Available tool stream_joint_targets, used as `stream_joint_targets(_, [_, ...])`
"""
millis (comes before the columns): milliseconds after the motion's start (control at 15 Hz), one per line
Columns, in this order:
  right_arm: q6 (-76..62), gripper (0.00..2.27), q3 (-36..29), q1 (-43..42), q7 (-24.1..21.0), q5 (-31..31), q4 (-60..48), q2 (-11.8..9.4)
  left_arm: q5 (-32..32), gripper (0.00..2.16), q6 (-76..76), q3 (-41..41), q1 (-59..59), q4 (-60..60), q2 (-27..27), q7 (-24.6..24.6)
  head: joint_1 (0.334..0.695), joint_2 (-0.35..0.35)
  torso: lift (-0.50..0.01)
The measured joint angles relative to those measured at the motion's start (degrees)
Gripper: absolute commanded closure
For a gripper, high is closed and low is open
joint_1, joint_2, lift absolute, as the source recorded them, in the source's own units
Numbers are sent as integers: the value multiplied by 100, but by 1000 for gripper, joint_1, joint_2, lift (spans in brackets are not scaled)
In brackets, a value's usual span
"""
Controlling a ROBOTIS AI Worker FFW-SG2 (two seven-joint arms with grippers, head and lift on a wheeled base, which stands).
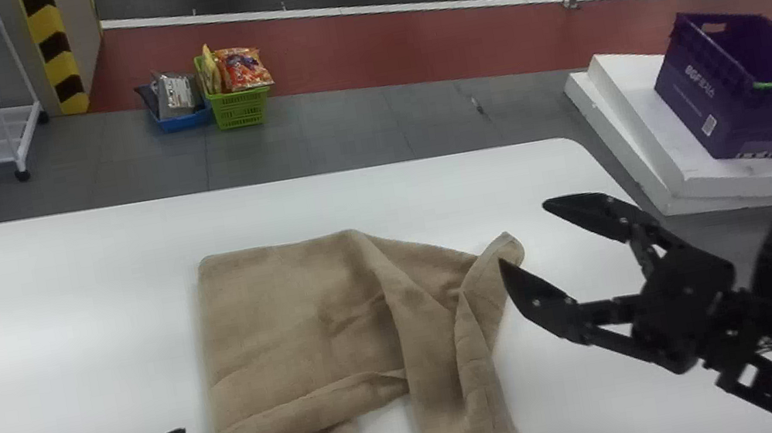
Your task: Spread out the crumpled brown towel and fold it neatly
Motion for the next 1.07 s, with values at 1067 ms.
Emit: stream_joint_targets(1067, [993,194,-1917,979,459,-986,653,0,36,151,1558,-117,741,-945,20,555,695,-350,-126])
